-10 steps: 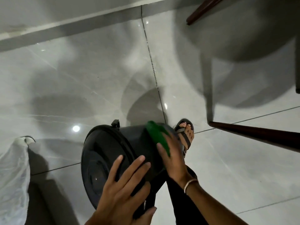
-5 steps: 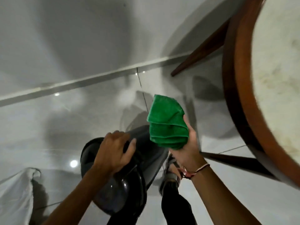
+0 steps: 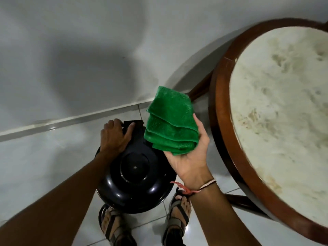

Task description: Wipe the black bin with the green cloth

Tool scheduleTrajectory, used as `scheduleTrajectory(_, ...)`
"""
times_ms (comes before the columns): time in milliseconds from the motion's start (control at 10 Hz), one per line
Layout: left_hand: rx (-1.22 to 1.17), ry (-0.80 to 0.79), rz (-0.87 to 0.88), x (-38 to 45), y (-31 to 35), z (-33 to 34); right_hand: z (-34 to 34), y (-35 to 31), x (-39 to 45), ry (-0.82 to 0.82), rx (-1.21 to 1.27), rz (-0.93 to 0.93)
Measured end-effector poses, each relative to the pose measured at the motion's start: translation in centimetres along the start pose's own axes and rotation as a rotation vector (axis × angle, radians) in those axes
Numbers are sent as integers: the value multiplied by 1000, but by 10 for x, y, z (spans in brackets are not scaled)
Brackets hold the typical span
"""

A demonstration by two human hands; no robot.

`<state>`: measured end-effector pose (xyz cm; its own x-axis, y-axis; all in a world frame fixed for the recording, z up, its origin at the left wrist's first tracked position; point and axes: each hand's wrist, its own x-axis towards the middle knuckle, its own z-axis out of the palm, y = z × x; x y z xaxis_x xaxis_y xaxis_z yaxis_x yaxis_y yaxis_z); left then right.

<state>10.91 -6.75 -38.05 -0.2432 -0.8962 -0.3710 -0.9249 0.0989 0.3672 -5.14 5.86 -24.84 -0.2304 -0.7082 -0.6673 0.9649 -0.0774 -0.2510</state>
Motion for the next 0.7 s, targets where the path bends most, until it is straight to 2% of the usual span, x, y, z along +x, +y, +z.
scheduleTrajectory(100,9,88,109,-26,15,-30,13,-31,-23,-2,-132,-178)
scheduleTrajectory(200,94,192,286,-52,52,-65,28,-78,-53,144,-670,-700)
scheduleTrajectory(300,211,301,427,-75,91,-90,5,-128,-70,495,-1645,-1181)
scheduleTrajectory(400,302,376,510,-87,129,-105,-18,-162,-62,701,-2158,-871)
scheduleTrajectory(500,410,413,574,-98,158,-131,-23,-175,-66,632,-2331,-629)
scheduleTrajectory(600,432,497,619,-99,186,-181,14,-188,-82,584,-2415,-623)
scheduleTrajectory(700,419,624,644,-108,217,-255,81,-210,-104,488,-2428,-855)
